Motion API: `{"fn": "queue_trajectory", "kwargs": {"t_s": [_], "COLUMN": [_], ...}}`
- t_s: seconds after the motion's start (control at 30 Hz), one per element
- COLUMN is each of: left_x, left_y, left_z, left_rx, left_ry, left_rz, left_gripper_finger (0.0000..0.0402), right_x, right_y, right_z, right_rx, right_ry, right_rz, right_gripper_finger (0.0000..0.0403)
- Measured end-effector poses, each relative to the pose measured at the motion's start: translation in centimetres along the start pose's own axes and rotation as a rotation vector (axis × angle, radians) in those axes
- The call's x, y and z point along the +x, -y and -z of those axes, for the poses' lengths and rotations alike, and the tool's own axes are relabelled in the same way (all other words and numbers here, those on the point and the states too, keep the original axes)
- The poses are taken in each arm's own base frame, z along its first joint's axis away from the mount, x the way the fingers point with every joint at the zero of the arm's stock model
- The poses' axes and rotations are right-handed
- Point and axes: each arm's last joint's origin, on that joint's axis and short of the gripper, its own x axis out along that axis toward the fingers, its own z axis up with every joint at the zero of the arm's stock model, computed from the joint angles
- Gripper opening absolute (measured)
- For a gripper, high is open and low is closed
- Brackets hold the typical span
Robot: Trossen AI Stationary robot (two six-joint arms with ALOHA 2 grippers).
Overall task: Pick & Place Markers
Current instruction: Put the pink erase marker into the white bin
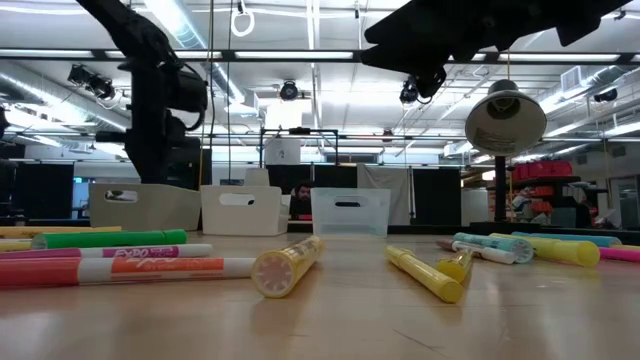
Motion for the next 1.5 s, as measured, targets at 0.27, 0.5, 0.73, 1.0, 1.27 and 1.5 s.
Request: {"fn": "queue_trajectory", "kwargs": {"t_s": [0.27, 0.5, 0.73, 1.0, 1.27, 1.5], "left_x": [0.3, -4.0, -8.8, -8.7, -6.0, -3.9], "left_y": [0.3, 1.6, 5.4, 10.5, 13.4, 15.0], "left_z": [-0.1, 2.1, 7.4, 15.3, 21.2, 24.7], "left_rx": [0.062, 0.164, 0.294, 0.439, 0.429, 0.531], "left_ry": [0.003, 0.181, 0.434, 0.647, 0.776, 0.757], "left_rz": [-0.009, 0.054, 0.181, 0.483, 0.816, 0.862], "left_gripper_finger": [0.0017, 0.0008, 0.0015, 0.0015, 0.0016, 0.0016], "right_x": [0.0, 0.0, 0.1, 0.1, 0.2, 0.0], "right_y": [0.0, 0.1, 0.9, 1.5, 3.0, 3.8], "right_z": [0.0, 0.0, 0.2, 1.2, 1.4, 2.2], "right_rx": [0.000, -0.002, -0.004, -0.077, -0.006, 0.008], "right_ry": [0.000, -0.001, -0.035, -0.141, -0.205, -0.304], "right_rz": [0.000, 0.005, 0.035, 0.059, -0.002, 0.028], "right_gripper_finger": [0.0136, 0.0136, 0.0136, 0.0136, 0.0143, 0.0183]}}
